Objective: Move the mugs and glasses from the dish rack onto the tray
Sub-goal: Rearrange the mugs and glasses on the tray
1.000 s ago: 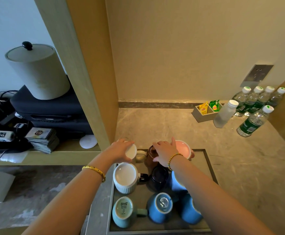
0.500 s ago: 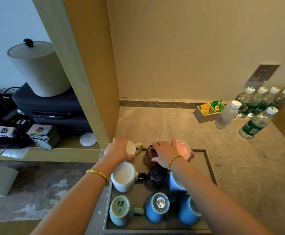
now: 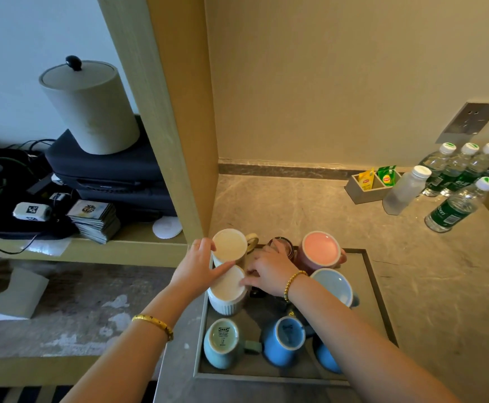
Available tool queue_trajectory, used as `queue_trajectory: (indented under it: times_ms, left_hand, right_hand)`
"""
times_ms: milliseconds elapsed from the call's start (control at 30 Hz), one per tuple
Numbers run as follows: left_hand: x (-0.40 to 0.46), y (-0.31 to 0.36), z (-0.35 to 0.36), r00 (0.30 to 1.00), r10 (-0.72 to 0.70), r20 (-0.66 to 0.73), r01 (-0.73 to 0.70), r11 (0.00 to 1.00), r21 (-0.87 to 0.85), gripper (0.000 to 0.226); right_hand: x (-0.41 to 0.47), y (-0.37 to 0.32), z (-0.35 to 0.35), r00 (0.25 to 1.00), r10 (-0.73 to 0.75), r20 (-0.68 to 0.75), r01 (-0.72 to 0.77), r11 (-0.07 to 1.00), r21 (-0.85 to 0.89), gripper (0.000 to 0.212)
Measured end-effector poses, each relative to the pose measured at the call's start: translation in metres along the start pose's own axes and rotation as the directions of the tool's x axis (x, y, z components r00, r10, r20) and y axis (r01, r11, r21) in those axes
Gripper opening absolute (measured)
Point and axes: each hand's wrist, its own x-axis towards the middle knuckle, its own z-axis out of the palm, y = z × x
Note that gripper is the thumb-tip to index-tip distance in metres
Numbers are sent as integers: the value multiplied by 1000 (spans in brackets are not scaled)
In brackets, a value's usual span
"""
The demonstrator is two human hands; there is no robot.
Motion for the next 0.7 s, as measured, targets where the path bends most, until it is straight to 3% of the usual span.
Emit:
queue_trajectory:
  times_ms: [133, 233, 433, 600, 700]
  left_hand:
    - [-12, -15, 3, 975, 49, 215, -46, 999, -20, 71]
    - [-20, -18, 4, 941, 97, 325, -80, 995, -66, 91]
    - [-21, -11, 1, 928, 131, 348, -131, 991, -24, 92]
    - [-19, -7, 7, 959, 33, 282, -62, 994, 92, 62]
    - [-18, -9, 10, 968, -19, 250, 1, 997, 71, 51]
  right_hand:
    - [0, -6, 1, 981, 23, 193, -12, 998, -60, 67]
    - [-3, -5, 0, 967, 48, 251, -3, 985, -175, 54]
    - [-8, -14, 4, 993, 48, 110, -10, 945, -327, 32]
    - [-6, -14, 0, 996, 41, -78, -68, 920, -386, 22]
    - [-1, -13, -3, 989, 35, -146, -86, 929, -361, 20]
